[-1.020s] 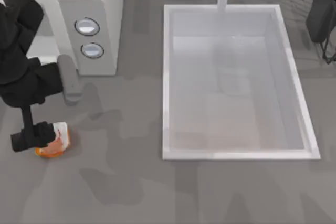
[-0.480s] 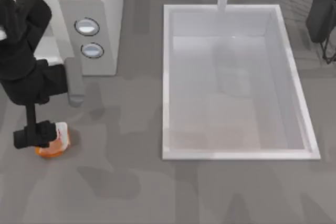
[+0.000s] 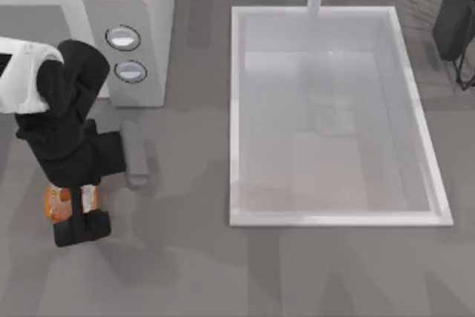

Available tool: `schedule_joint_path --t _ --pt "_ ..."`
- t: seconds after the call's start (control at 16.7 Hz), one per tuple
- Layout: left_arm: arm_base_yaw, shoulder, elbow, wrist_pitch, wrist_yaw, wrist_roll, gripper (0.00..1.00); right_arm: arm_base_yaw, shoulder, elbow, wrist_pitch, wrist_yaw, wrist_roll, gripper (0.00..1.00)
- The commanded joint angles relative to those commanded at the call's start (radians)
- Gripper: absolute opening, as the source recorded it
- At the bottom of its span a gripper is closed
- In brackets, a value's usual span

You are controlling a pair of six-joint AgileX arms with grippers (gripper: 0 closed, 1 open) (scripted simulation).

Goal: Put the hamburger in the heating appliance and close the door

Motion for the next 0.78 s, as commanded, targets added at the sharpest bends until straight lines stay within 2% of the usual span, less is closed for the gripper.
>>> schedule_joint_path --t 0.3,0.54,0.78 --pt "0.081 0.095 0.028 0.068 0.000 0.080 1.00 0.000 0.000 0.000 0.000 0.000 0.000 1.00" --pt "0.086 0.098 0.032 0.069 0.001 0.085 1.00 0.000 0.000 0.000 0.000 0.000 0.000 1.00" --pt "0.086 0.098 0.032 0.069 0.001 0.085 0.70 0.000 0.000 0.000 0.000 0.000 0.000 1.00"
